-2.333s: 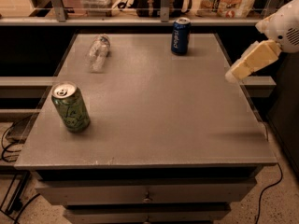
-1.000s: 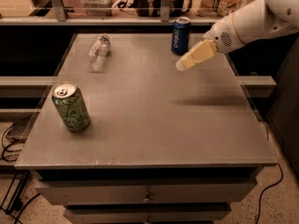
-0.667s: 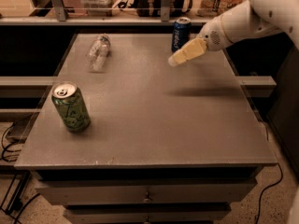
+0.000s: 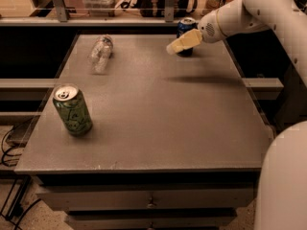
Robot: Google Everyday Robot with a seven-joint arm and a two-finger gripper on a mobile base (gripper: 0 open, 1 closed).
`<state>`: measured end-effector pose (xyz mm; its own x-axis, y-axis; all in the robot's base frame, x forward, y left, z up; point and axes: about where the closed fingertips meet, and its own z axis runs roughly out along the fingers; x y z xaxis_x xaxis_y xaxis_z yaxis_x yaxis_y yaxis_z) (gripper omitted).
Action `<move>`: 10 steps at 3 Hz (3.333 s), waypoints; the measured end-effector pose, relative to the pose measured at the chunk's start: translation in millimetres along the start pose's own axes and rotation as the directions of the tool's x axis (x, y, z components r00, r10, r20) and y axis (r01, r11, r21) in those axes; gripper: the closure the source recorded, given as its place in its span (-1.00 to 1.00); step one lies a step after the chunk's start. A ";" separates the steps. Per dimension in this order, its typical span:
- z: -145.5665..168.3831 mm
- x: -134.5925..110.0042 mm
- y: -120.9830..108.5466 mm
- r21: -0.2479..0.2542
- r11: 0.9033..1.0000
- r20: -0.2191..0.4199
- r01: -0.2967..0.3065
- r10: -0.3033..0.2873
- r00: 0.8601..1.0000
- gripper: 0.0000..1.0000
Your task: Move pepsi can near green can
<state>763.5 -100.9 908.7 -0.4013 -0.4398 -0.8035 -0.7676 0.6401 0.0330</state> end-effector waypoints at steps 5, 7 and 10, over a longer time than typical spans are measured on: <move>29.5 -32.7 -40.3 0.090 0.991 0.144 -0.104 0.090 0.985 0.28; -11.2 -67.3 3.2 0.037 0.996 0.139 0.077 -0.082 0.987 1.00; -64.9 -56.1 129.4 -0.312 0.882 0.140 0.353 -0.325 0.935 1.00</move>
Offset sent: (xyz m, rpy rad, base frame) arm 0.0601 -0.0503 0.0268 0.0695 -0.1115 -0.2694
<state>654.2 -34.3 996.6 -0.0561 -0.5306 -0.8458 -0.9746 0.2130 -0.0690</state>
